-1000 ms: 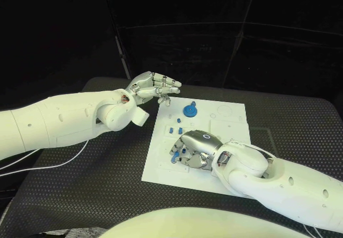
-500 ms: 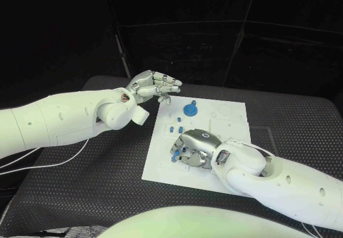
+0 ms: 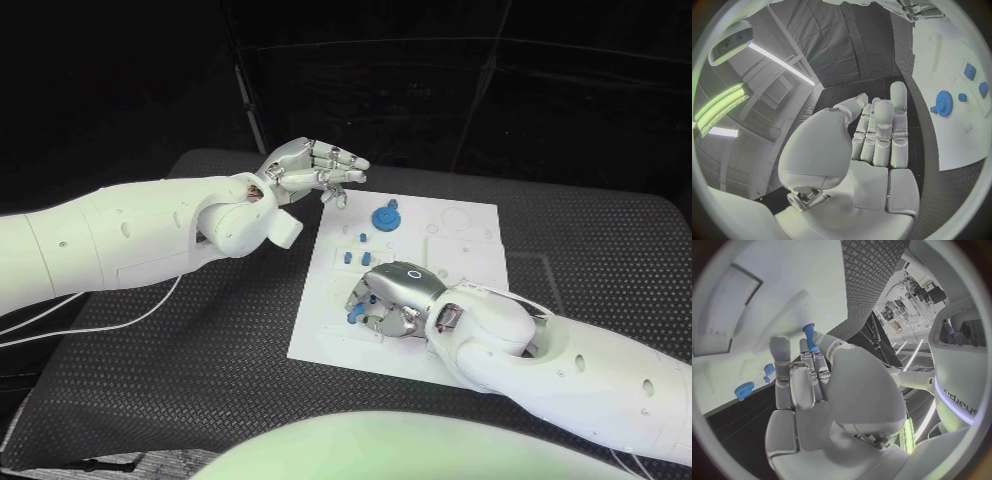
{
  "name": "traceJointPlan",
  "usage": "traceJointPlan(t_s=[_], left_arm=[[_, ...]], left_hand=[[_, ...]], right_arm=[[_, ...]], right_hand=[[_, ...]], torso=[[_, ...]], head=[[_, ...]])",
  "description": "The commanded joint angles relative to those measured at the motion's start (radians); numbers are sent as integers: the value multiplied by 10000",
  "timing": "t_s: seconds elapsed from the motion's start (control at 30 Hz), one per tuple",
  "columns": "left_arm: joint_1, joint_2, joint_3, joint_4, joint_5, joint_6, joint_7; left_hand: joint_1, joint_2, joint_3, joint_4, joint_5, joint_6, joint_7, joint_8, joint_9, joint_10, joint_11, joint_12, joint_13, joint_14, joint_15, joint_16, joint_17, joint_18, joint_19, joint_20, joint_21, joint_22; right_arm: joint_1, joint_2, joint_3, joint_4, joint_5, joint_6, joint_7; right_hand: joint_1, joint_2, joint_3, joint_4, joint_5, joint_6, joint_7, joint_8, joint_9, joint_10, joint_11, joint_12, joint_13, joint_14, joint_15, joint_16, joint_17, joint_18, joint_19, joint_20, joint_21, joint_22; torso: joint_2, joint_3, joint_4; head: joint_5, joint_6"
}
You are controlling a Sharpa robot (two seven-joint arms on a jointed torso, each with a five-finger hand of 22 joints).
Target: Assemble the parts on the task board
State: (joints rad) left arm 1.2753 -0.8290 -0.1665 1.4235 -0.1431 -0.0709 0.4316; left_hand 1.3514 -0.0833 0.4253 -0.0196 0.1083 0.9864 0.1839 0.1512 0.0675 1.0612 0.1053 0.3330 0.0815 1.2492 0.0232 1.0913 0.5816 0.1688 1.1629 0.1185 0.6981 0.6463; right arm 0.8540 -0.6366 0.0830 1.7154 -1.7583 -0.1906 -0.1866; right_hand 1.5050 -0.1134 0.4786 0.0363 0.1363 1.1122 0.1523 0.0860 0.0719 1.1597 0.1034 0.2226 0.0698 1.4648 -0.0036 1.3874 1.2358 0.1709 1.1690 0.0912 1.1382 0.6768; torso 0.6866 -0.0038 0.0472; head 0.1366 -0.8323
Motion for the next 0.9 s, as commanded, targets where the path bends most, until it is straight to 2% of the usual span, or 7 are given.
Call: traceJointPlan(t_s=[0.03, 0.27, 0.4, 0.47, 0.57, 0.9], left_arm=[[14, 3, 9, 16, 50, 105, 51], [15, 2, 9, 16, 50, 107, 51], [15, 4, 9, 16, 50, 108, 48], [15, 2, 9, 18, 50, 107, 45], [15, 1, 9, 16, 50, 108, 41], [15, 6, 9, 14, 50, 125, 33]], left_hand=[[-27, 43, -58, -9, -18, -22, 25, 33, -5, -57, 24, 48, 15, -69, -21, -37, -15, 150, -47, 25, -51, -11], [-27, 43, -58, -9, -18, -22, 25, 33, -5, -57, 24, 48, 15, -69, -21, -37, -15, 150, -47, 25, -51, -11], [-27, 43, -58, -9, -18, -22, 25, 33, -5, -57, 24, 48, 15, -69, -21, -37, -15, 150, -47, 25, -51, -11], [-27, 43, -58, -9, -18, -22, 25, 33, -5, -57, 24, 48, 15, -69, -21, -37, -15, 150, -47, 25, -51, -11], [-27, 43, -58, -9, -18, -22, 25, 33, -5, -57, 24, 48, 15, -69, -21, -37, -15, 150, -47, 25, -51, -11], [-27, 43, -58, -9, -18, -22, 25, 33, -5, -57, 24, 48, 15, -69, -21, -37, -15, 150, -47, 25, -51, -11]], right_arm=[[-49, 23, -78, -38, -71, 387, -101], [-52, 61, -96, -64, -108, 254, -16], [-52, 85, -101, -89, 56, 208, 114], [-52, 97, -103, -94, 116, 178, 160], [-52, 111, -105, -94, 157, 123, 196], [-54, 123, -107, -87, 193, -94, 220]], right_hand=[[58, 57, 23, -16, 26, 85, -14, -56, -11, 383, -303, 39, 8, 439, -65, 32, -9, -147, -32, 12, 54, 5], [-133, -49, 8, -41, 27, -110, 54, -187, -52, 122, -226, -159, -45, 420, -9, -2, -73, -143, -104, 42, 34, -55], [-541, -285, -139, 69, 155, -653, 199, -272, -98, -291, -70, -451, -67, 407, 140, -23, -126, -138, -183, 166, -14, -149], [-686, -393, -224, 100, 148, -1054, 158, -274, -103, -409, -55, -518, -54, 401, 156, -25, -140, -119, -209, 211, -38, -190], [-743, -421, -267, 105, 143, -1284, 125, -265, -93, -411, -69, -510, -36, 398, 145, -25, -148, -109, -219, 220, -50, -208], [-745, -418, -273, 94, 147, -1361, 107, -259, -87, -399, -84, -497, -28, 395, 134, -29, -160, -105, -222, 218, -56, -217]], torso=[[-1, 3, -1], [-3, -3, -4], [1, 0, -1], [3, 2, 0], [1, 2, 2], [-3, 2, -3]], head=[[12, -11], [13, -4], [7, 5], [2, 8], [-2, 11], [-10, 9]])
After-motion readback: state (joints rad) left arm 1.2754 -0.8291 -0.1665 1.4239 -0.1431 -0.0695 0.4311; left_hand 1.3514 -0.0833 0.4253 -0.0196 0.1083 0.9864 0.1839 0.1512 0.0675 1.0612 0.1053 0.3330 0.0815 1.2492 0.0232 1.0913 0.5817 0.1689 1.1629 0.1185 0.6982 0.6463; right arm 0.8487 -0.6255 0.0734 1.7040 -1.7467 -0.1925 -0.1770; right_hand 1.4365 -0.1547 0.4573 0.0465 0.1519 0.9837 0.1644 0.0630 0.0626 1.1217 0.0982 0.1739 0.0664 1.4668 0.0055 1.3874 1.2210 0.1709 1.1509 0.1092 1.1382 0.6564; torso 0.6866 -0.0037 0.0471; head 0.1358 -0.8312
